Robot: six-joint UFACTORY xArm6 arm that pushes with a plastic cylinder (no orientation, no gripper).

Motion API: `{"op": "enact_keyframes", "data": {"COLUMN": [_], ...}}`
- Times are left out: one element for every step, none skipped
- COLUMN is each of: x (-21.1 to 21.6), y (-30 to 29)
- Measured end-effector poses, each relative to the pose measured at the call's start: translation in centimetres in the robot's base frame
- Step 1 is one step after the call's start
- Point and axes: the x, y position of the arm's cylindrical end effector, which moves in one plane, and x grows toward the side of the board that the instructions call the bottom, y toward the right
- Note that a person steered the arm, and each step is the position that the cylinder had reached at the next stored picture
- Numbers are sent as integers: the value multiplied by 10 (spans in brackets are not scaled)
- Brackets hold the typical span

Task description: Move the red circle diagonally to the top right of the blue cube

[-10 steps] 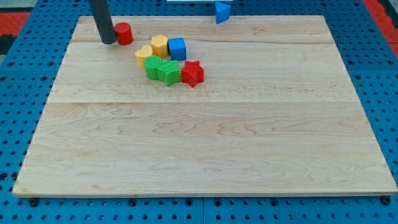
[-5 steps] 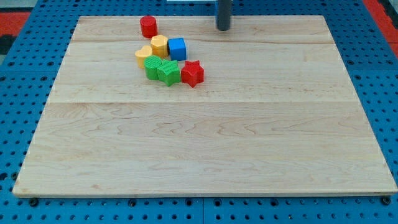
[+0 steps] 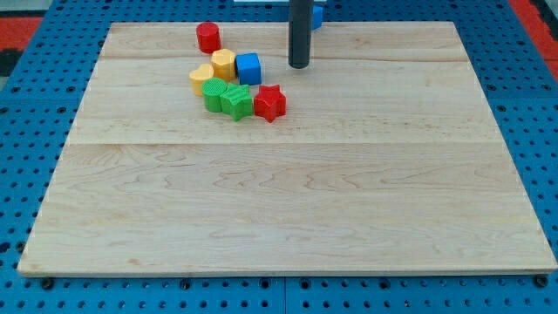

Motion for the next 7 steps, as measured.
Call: {"op": "enact_keyframes", "data": {"x": [-1,-4,-4,-2,3,9,9], "y": [2,11,12,11,-31,-46,-57]}}
